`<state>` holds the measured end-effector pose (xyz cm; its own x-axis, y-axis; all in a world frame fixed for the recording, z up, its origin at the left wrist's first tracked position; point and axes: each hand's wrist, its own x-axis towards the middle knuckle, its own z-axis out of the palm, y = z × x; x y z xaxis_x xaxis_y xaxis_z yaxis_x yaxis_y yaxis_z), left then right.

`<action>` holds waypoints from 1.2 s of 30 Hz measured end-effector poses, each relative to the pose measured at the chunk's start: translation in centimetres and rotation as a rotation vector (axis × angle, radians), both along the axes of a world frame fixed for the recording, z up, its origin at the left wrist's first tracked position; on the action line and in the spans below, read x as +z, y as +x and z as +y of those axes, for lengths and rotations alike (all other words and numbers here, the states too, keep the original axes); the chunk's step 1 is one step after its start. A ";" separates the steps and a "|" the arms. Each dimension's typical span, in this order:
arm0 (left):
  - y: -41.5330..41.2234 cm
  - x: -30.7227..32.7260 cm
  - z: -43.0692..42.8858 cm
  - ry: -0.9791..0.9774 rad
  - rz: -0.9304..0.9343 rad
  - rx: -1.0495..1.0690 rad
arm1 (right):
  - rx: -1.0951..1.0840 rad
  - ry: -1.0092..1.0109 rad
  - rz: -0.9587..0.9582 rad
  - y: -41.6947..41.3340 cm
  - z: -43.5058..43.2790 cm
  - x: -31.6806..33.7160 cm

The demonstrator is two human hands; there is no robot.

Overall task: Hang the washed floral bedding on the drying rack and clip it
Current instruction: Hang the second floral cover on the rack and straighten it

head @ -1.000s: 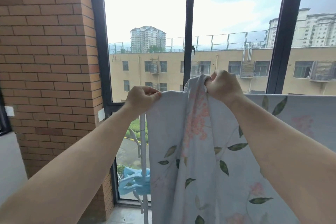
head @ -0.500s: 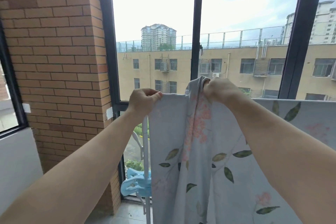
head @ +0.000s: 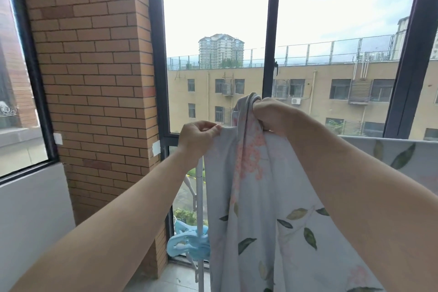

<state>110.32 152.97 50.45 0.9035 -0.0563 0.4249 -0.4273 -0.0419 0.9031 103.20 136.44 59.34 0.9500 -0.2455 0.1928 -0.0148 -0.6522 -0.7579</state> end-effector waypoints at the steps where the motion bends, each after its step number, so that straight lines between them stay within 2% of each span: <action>1: -0.1 0.1 0.0 -0.012 0.023 -0.003 | 0.024 0.059 0.007 0.1 0.4 0.1; 4: -0.1 0.3 0.5 -0.063 0.089 -0.041 | 0.017 0.280 0.035 0.5 1.2 0.3; 9: 0.9 0.8 1.8 -0.089 0.197 -0.117 | 0.008 0.847 -0.033 0.9 0.9 1.5; 11: 1.7 1.2 2.5 -0.074 0.246 -0.182 | -0.058 0.929 -0.055 1.7 0.8 1.6; 14: 2.7 2.7 2.8 -0.048 0.280 -0.279 | -0.015 0.814 -0.071 2.1 1.9 1.7; 17: 4.0 4.4 2.3 0.036 0.166 -0.484 | 0.063 0.669 -0.043 2.0 4.1 1.7; 20: 4.9 5.1 1.5 0.118 0.190 -0.785 | -0.059 0.634 -0.070 3.3 5.2 1.1; 24: 7.4 4.0 0.5 0.231 0.276 -1.056 | -0.220 0.572 -0.113 3.3 5.7 -0.8; 29: 9.6 3.0 -1.1 0.277 0.295 -1.185 | -0.437 0.502 -0.155 2.1 7.4 -2.2; 34: 10.0 3.4 -3.1 0.265 0.337 -1.279 | -0.658 0.567 -0.305 0.8 7.0 -1.7; 36: 9.7 3.6 -3.6 0.268 0.322 -1.317 | -0.661 0.529 -0.254 0.7 6.7 -1.5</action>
